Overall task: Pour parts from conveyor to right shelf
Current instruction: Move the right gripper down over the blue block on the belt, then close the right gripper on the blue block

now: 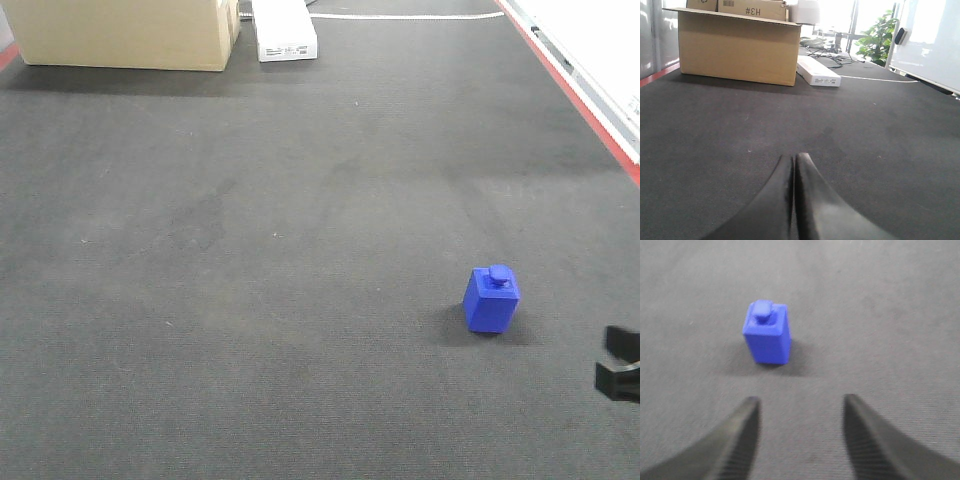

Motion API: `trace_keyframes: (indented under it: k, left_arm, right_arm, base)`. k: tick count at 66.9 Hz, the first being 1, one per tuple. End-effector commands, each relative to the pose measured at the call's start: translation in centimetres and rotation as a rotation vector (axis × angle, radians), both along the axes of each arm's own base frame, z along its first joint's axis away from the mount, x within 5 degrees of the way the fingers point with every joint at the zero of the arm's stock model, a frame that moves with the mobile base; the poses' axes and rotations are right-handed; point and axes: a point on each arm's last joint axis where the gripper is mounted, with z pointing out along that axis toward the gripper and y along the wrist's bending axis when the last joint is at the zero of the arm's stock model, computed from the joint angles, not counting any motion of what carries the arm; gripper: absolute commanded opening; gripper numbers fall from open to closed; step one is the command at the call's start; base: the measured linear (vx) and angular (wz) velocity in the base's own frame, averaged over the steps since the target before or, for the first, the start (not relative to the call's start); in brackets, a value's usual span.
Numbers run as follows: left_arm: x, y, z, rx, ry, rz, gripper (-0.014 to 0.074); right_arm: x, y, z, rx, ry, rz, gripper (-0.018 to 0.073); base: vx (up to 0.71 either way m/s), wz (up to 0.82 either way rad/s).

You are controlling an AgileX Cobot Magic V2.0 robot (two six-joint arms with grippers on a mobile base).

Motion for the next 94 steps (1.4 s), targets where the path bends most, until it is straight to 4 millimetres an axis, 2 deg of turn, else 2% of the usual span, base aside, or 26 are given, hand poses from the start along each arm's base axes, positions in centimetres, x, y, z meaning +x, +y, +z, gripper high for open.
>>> trace_keyframes:
  k: [1, 7, 14, 26, 40, 49, 63, 78, 94]
  left_arm:
    - [0.0, -0.1, 0.0, -0.016, -0.061, -0.008, -0.0006]
    - [0.0, -0.1, 0.0, -0.016, -0.061, -0.008, -0.0006]
    - [0.0, -0.1, 0.0, -0.016, -0.061, -0.008, -0.0006]
    - [0.0, -0.1, 0.0, -0.016, -0.061, -0.008, -0.0006]
    - [0.0, -0.1, 0.0, -0.016, -0.061, -0.008, -0.0006]
    - [0.0, -0.1, 0.0, -0.016, -0.061, -0.008, -0.0006]
    - [0.0, -0.1, 0.0, -0.016, -0.061, -0.008, -0.0006]
    - [0.0, -0.1, 0.0, -0.016, -0.061, -0.008, -0.0006]
    - [0.0, -0.1, 0.0, -0.016, -0.061, -0.008, -0.0006]
  right_arm:
    - [0.8, 0.8, 1.3, -0.014, -0.073, 0.066, 0.0488]
    - [1.5, 1.8, 1.4, -0.021, -0.048, 0.131, 0.0538]
    - [2.8, 2.8, 2.3, -0.014, -0.031, 0.169, 0.0554]
    - [6.7, 3.9, 3.9, 0.020, 0.046, 0.152, 0.0554]
    - [12.0, 5.1, 4.5, 0.029, 0.217, 0.118, 0.0554]
    - [14.9, 5.7, 3.9, 0.027, 0.340, 0.091, 0.0554]
    - [18.0, 6.0, 2.4, -0.014, 0.494, 0.019, 0.0554]
    - [19.9, 6.2, 0.6, -0.038, 0.578, -0.018, 0.0554]
    - [20.9, 4.7, -1.3, 0.006, 0.636, -0.057, 0.0554]
  base:
    - [0.00, 0.00]
    - [0.00, 0.00]
    - [0.00, 0.00]
    - [0.00, 0.00]
    - [0.00, 0.00]
    - [0.00, 0.00]
    - [0.00, 0.00]
    - [0.00, 0.00]
    - [0.00, 0.00]
